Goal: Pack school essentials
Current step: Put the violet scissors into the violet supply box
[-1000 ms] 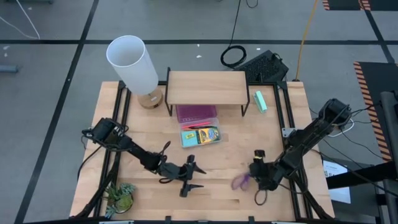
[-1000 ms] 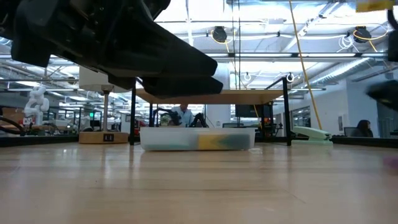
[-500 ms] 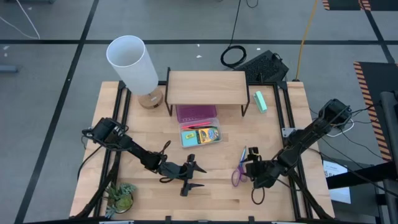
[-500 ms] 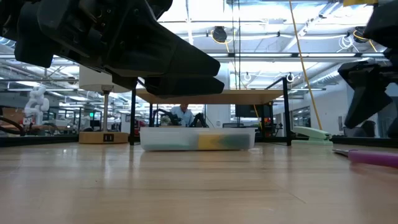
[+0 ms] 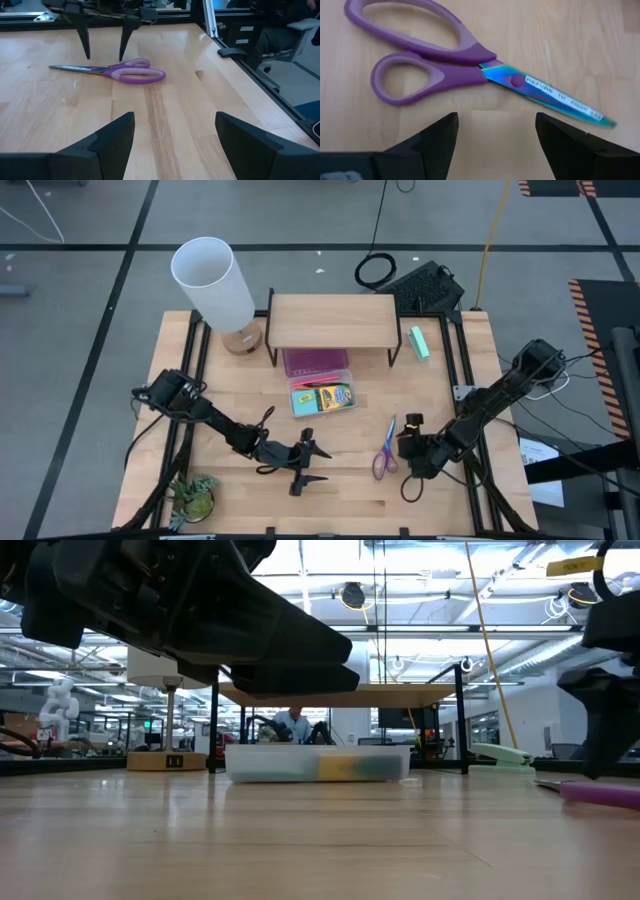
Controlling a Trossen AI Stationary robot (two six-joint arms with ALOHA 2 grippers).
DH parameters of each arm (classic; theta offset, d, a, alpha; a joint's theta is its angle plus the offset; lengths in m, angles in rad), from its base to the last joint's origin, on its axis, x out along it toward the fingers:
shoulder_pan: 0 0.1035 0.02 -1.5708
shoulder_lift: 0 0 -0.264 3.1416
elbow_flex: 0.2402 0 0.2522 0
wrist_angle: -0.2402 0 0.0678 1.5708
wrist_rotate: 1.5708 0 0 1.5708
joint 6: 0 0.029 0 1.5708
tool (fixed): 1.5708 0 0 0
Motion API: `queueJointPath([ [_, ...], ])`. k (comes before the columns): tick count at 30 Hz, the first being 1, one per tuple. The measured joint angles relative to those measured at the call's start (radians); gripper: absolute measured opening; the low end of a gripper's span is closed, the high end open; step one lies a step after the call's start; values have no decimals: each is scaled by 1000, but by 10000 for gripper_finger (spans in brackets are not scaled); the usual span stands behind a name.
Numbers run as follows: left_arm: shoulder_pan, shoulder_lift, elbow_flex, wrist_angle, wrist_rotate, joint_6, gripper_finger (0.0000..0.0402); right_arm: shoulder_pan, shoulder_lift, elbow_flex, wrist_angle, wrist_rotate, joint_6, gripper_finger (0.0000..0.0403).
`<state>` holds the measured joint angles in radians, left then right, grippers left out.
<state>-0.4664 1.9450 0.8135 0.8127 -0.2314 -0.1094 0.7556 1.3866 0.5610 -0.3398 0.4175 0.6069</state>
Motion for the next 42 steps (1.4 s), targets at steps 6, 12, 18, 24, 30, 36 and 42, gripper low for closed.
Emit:
queueJointPath([
  [6,-5,0,0,0,0,-4,282,35,69,0,176,13,25,265],
  [12,-13,0,0,4,0,4,282,38,203,2,408,107,2,265],
  [18,-12,0,0,8,-2,25,282,7,295,42,689,129,-148,265],
  [24,-10,0,0,10,-5,28,282,-23,297,164,582,127,-387,265],
  [30,-11,0,0,8,-5,29,282,-81,226,178,298,102,-444,265],
  [36,-12,0,0,6,-5,29,282,-150,228,179,194,-56,-428,265],
  [42,-12,0,0,4,-6,30,282,-212,244,180,210,-127,-460,250],
])
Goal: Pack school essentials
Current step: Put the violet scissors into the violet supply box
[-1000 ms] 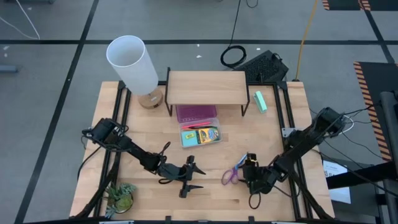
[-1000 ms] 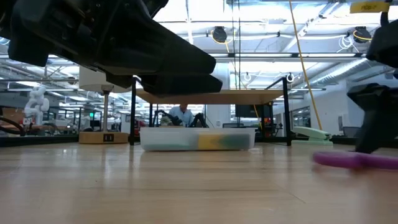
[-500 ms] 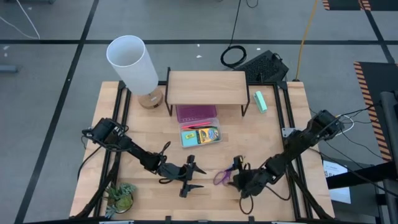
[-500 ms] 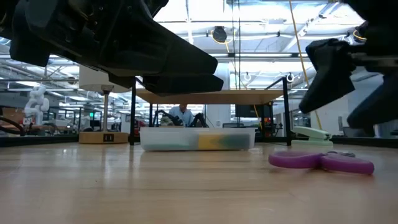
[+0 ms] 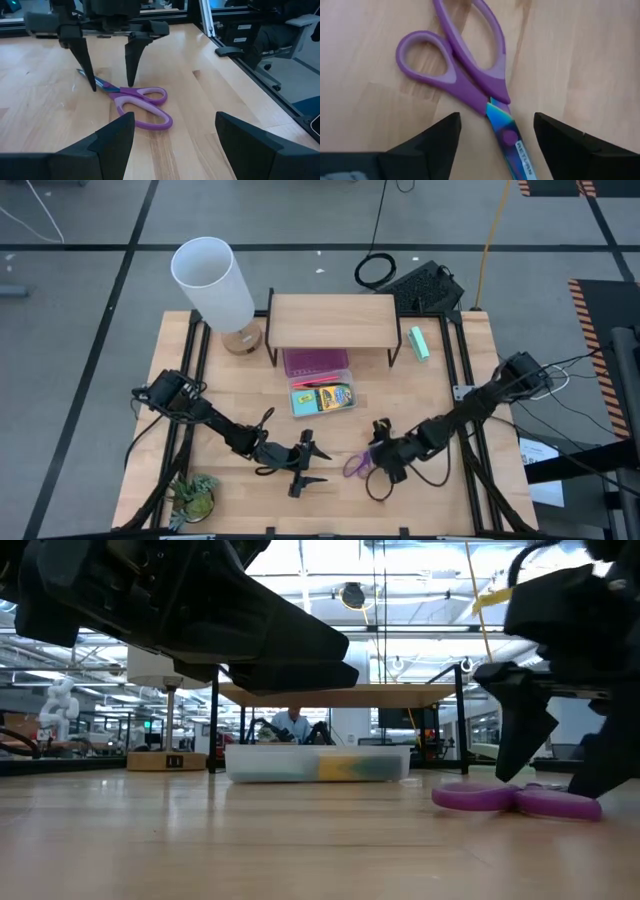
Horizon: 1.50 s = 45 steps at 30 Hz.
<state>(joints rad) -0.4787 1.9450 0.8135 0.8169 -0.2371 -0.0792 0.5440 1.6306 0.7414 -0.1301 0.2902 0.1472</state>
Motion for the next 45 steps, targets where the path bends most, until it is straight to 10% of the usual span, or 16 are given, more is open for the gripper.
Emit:
queueJointPath([
  [22,-14,-93,-2,-56,-54,1,282,-84,-31,-72,93,-131,131,57],
  [32,-16,-468,0,-519,-279,183,282,-207,-79,-35,151,-138,56,65],
  [45,214,-579,-1,-715,-312,324,282,-549,-80,176,162,-137,-220,65],
])
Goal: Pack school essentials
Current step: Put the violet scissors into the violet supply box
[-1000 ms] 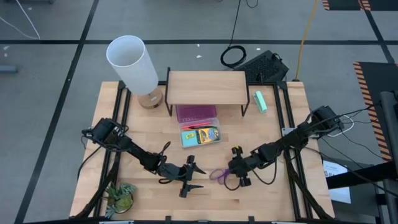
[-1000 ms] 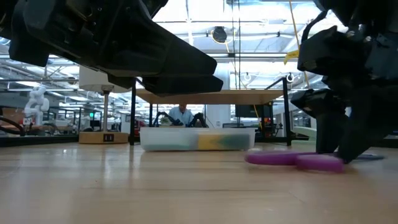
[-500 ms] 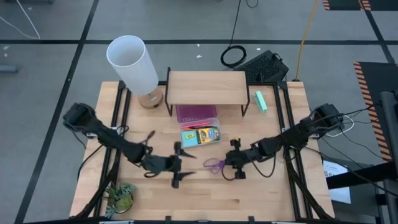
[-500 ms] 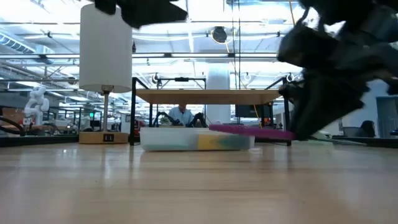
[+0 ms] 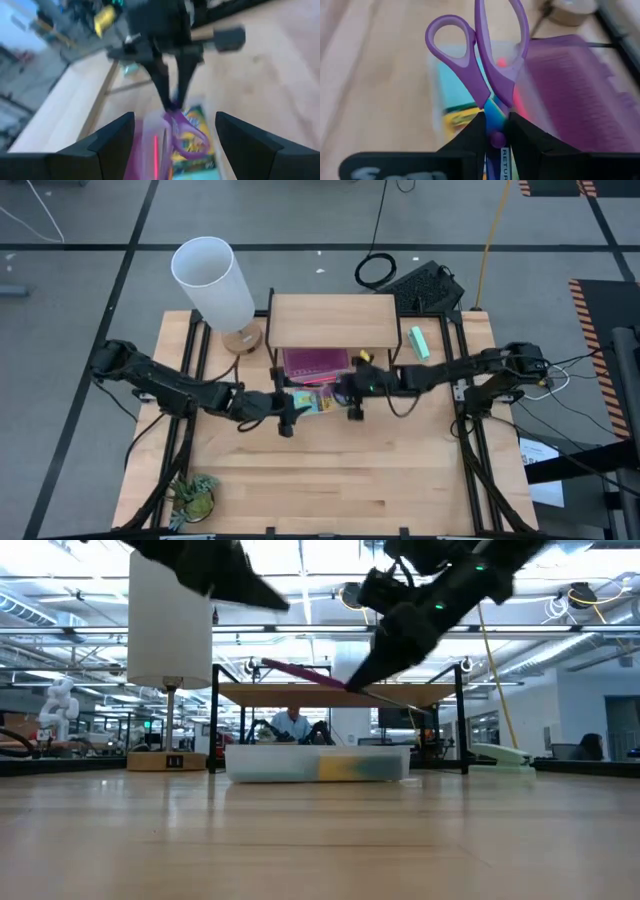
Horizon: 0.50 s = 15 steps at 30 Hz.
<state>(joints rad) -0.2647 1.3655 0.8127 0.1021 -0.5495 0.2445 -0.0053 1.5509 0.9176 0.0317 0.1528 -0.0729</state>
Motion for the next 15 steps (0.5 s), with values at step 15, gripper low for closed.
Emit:
queueJointPath([
  [15,89,-2,0,-123,-144,-64,282,-74,206,127,5,-78,61,66],
])
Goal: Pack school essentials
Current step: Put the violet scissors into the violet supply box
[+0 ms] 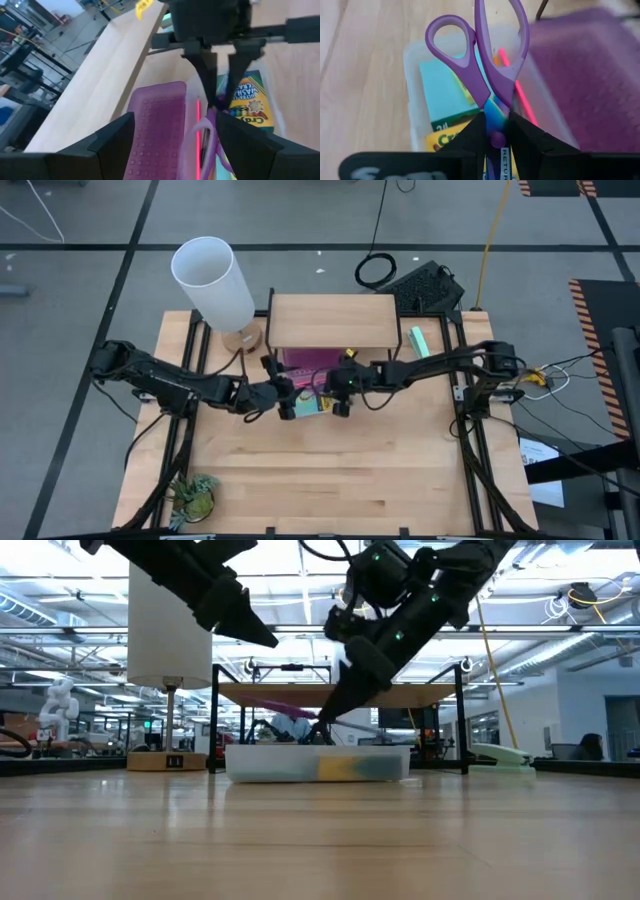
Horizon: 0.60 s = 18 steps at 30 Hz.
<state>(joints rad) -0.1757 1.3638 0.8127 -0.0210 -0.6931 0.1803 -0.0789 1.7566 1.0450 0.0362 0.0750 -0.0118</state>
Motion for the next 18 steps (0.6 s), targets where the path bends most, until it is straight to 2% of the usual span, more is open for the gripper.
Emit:
queueJointPath([
  [7,6,-3,0,-2,3,-47,282,1,56,0,4,1,58,66],
  [18,-12,-3,0,-7,5,-132,282,2,60,-1,61,1,109,66],
])
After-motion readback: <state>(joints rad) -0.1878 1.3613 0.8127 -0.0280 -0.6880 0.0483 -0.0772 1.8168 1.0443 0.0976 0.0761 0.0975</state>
